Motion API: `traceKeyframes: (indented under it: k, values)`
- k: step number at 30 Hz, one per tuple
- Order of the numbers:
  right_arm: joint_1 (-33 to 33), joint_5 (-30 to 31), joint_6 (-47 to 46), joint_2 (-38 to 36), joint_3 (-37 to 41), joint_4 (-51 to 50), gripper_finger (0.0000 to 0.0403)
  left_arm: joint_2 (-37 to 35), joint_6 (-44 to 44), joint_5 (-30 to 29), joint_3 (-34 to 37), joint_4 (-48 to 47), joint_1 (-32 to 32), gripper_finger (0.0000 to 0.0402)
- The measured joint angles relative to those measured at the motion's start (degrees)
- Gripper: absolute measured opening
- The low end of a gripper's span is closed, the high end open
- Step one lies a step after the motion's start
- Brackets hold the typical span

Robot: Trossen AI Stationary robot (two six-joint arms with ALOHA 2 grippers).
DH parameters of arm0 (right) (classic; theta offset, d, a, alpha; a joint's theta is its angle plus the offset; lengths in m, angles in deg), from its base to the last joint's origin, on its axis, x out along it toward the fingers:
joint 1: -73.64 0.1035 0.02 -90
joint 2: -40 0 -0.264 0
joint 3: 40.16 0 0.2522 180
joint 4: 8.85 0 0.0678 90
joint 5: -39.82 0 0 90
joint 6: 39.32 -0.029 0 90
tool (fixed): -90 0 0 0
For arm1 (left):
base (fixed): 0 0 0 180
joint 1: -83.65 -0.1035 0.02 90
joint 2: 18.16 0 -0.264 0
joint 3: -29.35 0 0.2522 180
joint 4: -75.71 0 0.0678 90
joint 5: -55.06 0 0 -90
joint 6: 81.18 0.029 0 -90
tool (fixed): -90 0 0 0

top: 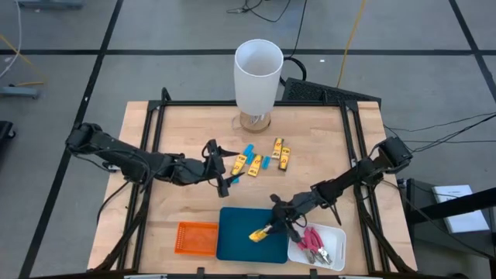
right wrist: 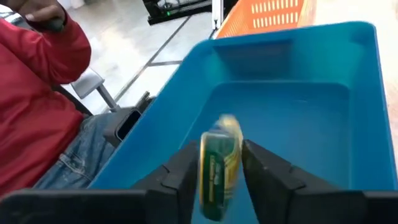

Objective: Pick & Place School Supplies
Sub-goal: Put the yellow crayon box into the blue bin

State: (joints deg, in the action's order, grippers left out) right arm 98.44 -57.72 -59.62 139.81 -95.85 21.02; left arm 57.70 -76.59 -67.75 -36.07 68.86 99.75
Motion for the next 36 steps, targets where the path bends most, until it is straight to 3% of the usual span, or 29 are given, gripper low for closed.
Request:
traceKeyframes:
  k: [9,14,17,21,24,26,31,36]
  values:
    - [-0.91,-0.13,0.63,-2.61,0.01,-1.83,0.0196,0.0,0.43,0.1,0.0,-0.78,0.0,0.031]
    - [-3.4,0.68,2.3,-10.66,0.08,-11.87,0.0216,-0.66,2.89,6.84,2.02,2.24,-0.15,0.031]
    - [-4.71,6.73,5.09,-16.53,0.04,-20.47,0.0219,-1.81,3.25,9.77,6.27,7.92,-1.03,0.031]
    - [-6.75,21.23,10.11,-22.55,0.06,-33.62,0.022,-5.61,1.36,9.3,13.29,13.53,-3.29,0.031]
    - [-9.31,31.05,11.19,-24.95,0.15,-41.16,0.022,-9.75,-0.72,9.28,17.73,15.22,-5.19,0.031]
    - [-12.04,34.48,10.04,-25.62,1.28,-44.47,0.0224,-11.93,-2.05,9.27,19.81,16.03,-6.24,0.031]
    - [-20.39,34.28,-1.45,-24.22,4.02,-43.97,0.0252,-15.02,-4.89,9.23,22.86,15.9,-8.32,0.031]
    - [-24.58,25.95,-4.64,-19.44,4.96,-41.85,0.0266,-15.25,-5.15,9.22,23.06,15.61,-9.74,0.031]
